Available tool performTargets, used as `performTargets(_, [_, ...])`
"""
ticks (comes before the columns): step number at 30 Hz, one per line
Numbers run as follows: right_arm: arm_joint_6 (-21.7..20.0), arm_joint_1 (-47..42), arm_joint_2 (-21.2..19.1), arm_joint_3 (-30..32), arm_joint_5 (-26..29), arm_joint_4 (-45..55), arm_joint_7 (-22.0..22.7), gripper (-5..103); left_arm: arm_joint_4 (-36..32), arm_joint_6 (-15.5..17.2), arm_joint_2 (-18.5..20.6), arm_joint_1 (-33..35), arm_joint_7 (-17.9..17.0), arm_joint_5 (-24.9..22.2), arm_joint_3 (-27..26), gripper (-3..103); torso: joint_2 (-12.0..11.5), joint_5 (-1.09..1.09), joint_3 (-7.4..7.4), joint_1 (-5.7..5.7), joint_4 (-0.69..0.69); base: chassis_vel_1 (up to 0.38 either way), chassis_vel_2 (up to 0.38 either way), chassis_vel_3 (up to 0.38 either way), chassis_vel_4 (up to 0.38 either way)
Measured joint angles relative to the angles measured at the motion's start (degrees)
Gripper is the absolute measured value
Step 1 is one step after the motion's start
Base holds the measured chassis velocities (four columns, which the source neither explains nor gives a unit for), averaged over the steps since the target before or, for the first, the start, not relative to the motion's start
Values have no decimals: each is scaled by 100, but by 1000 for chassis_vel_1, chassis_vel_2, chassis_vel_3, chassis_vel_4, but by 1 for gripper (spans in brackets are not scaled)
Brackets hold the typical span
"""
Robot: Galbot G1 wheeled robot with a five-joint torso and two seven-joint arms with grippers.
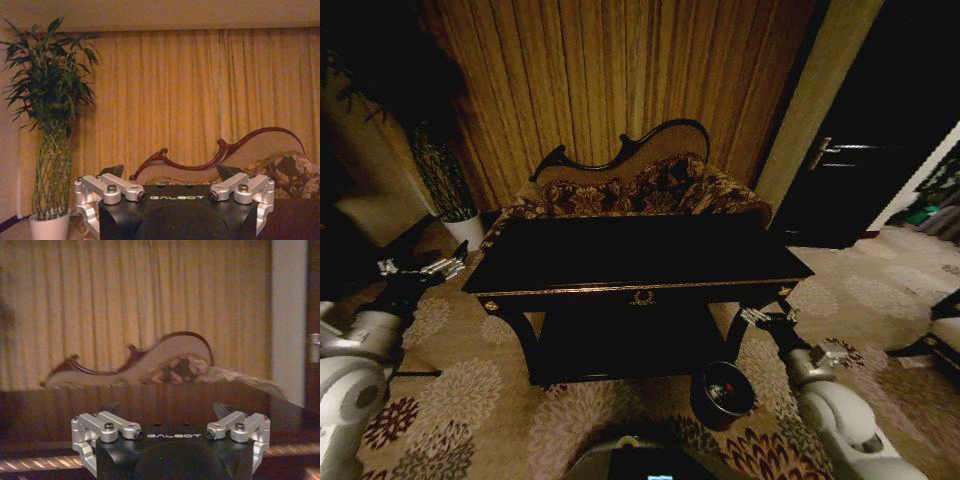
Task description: Move to the front of the table and place the trash on the table into the trash bin.
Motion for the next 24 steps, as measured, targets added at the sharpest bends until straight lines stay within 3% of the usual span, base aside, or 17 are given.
performTargets(4, [-302,70,-163,-29,326,630,151,100,-83,126,-150,19,-58,98,7,100,0,0,0,0,-1,0,0,0,0])
performTargets(13, [-430,41,-231,-95,380,1014,188,100,-240,186,-672,70,-52,486,183,100,0,0,0,0,-1,0,0,0,0])
performTargets(24, [-433,56,-234,-137,233,911,183,100,-556,404,-772,80,-173,687,449,100,0,0,0,0,-2,0,0,0,0])
